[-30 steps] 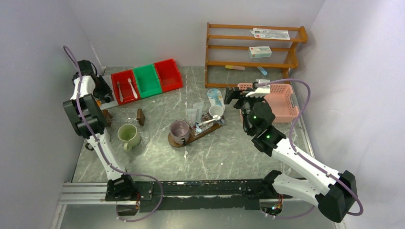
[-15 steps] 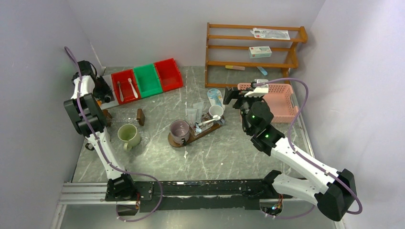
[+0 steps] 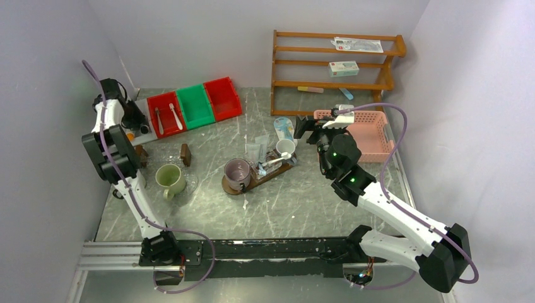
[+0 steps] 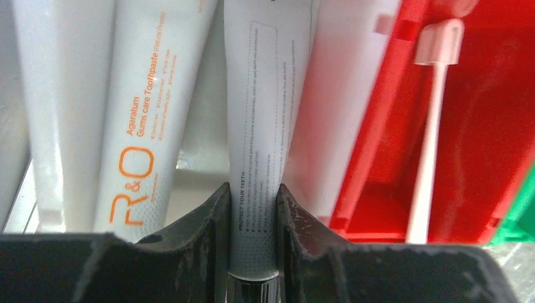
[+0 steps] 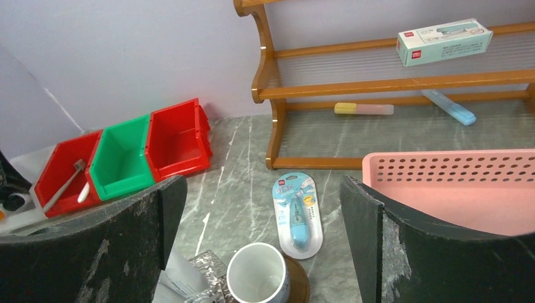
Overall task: Prepare toiletry sets of a toothbrush and toothpaste on the tray
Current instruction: Place the toothpaste holder at the center of the board, then pick up the toothpaste from the storage box.
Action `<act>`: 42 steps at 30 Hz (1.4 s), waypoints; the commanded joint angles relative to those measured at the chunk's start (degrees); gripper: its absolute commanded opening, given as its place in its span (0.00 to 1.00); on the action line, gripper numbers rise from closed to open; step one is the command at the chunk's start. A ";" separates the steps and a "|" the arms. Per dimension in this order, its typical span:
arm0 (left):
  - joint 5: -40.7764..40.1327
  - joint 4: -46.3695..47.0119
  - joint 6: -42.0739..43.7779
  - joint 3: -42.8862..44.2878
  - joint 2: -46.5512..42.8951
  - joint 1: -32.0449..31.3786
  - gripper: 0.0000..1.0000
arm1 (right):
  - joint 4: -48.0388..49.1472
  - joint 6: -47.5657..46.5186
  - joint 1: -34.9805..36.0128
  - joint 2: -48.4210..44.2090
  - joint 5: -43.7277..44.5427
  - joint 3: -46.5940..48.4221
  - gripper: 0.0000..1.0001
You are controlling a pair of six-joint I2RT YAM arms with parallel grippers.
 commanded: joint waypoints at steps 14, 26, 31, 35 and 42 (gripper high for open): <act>10.67 14.46 -7.97 -20.05 -27.26 -0.35 0.10 | -3.90 4.13 0.11 1.17 -8.67 3.76 0.96; 15.93 25.74 -11.77 -38.26 -44.91 -8.81 0.10 | 0.65 7.25 0.81 3.19 -20.78 2.77 0.96; 15.50 28.58 -10.99 -42.44 -50.36 -15.73 0.10 | 2.99 10.59 1.50 5.20 -23.86 2.88 0.95; 15.53 31.90 -11.54 -46.28 -55.01 -20.98 0.10 | 4.60 14.10 1.91 7.04 -25.96 3.36 0.95; 14.62 41.52 -16.19 -55.11 -63.49 -27.42 0.09 | 8.12 20.50 3.62 11.00 -29.07 4.36 0.93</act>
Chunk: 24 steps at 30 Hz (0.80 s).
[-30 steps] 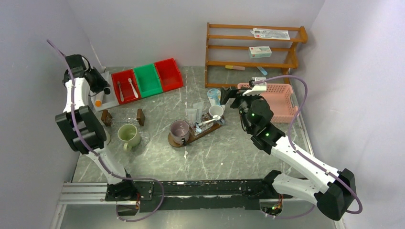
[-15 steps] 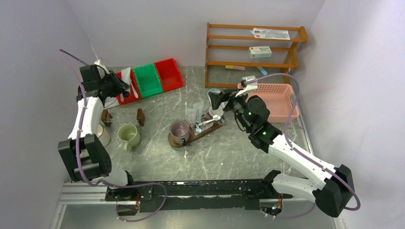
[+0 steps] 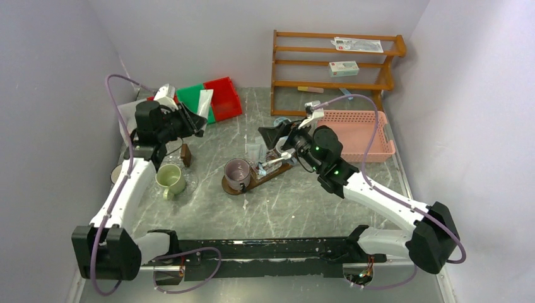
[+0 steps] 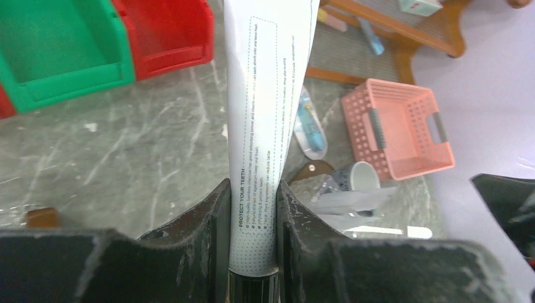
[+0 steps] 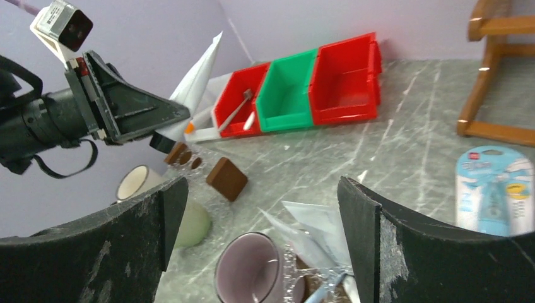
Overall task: Prepare toiletry sets of a toothbrush and toothpaste on the tray
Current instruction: Pick up the toothpaste from the storage box.
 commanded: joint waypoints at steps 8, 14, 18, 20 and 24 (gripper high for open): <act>0.65 21.17 -9.97 -9.78 -8.81 -7.51 0.08 | 9.21 7.81 4.83 6.84 -2.96 3.14 0.92; 0.63 27.26 -14.36 -12.59 -10.25 -10.18 0.08 | 11.77 7.66 7.76 10.79 -3.98 3.96 0.91; 2.57 32.81 -15.90 -14.26 -10.41 -12.44 0.08 | 14.55 7.59 8.54 12.50 -7.29 3.92 0.89; 3.89 34.09 -15.88 -14.47 -10.52 -12.92 0.08 | 15.77 6.87 8.50 12.19 -8.34 3.65 0.88; 3.78 33.81 -12.84 -15.72 -12.51 -13.84 0.08 | 17.12 6.70 8.47 10.53 -6.57 2.47 0.87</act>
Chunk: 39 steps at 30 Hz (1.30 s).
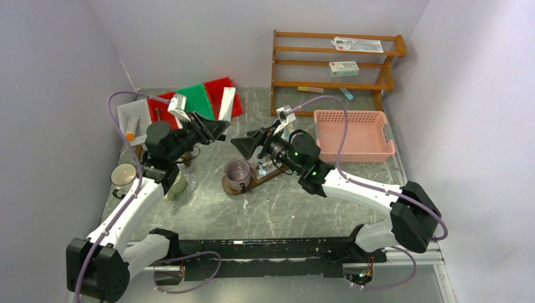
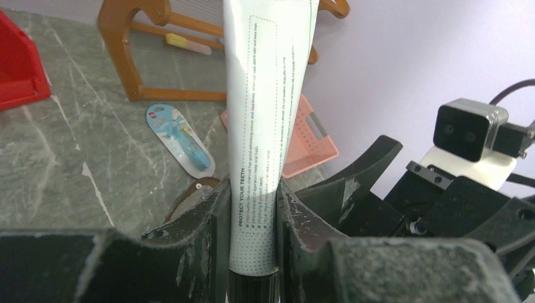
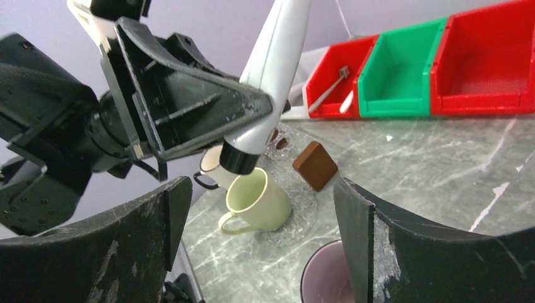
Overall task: Prepare toiletry sets of a toothbrush and toothpaste on the tray
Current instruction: Pick up the toothpaste from the storage box.
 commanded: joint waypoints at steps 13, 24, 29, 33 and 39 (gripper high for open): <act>7.19 10.57 7.56 -5.24 -6.27 -3.10 0.09 | 8.41 1.16 -0.57 1.17 1.89 4.40 0.79; 8.34 9.69 10.78 -4.53 -7.12 -4.13 0.09 | 5.66 1.03 -0.51 6.37 1.02 9.68 0.62; 7.09 6.23 13.91 -3.33 -7.27 -4.16 0.15 | 4.16 -0.21 -0.66 6.54 -0.59 10.48 0.43; 7.14 -1.16 19.66 0.68 -6.33 -4.19 0.26 | 3.01 -1.42 -1.90 5.44 -1.59 10.40 0.26; 5.83 -8.52 25.86 6.39 -4.13 -4.08 0.51 | 2.87 -0.73 -6.51 4.50 -6.95 10.52 0.19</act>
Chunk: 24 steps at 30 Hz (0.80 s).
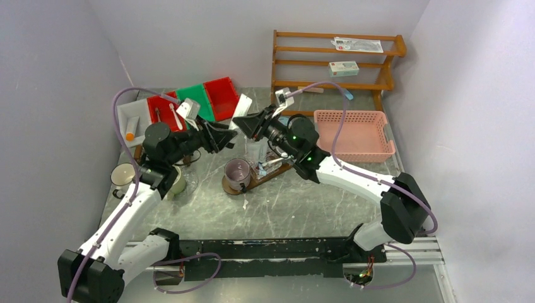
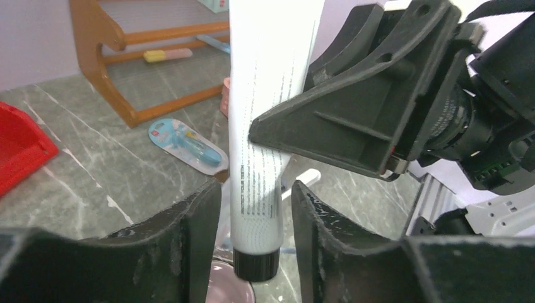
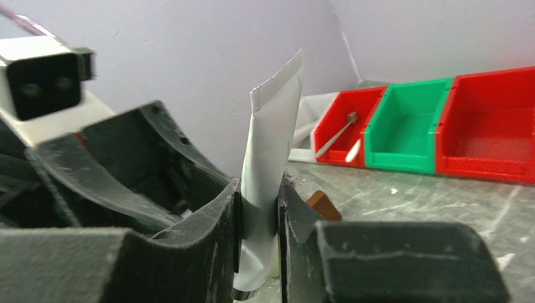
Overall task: Prepare toiletry sets of a toothbrush and toothpaste on the tray
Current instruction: Pick up the toothpaste from the storage box.
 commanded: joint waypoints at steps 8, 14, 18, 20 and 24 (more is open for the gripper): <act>2.89 -13.01 14.55 16.55 6.23 0.40 0.68 | -0.01 -6.30 -8.45 -2.58 -12.90 1.92 0.19; 10.57 -17.50 17.82 26.63 12.14 0.79 0.70 | -0.09 -12.47 -11.29 -2.02 -26.03 3.64 0.19; 17.50 -17.59 18.86 30.26 14.78 2.64 0.70 | 1.44 -14.67 -12.80 -1.70 -34.33 4.65 0.19; 21.91 -15.94 18.20 30.64 15.90 4.24 0.70 | 1.79 -16.36 -13.09 -1.63 -38.02 5.26 0.18; 32.37 -4.44 11.70 29.17 17.86 7.43 0.70 | 0.53 -20.48 -13.22 -1.25 -44.04 6.78 0.18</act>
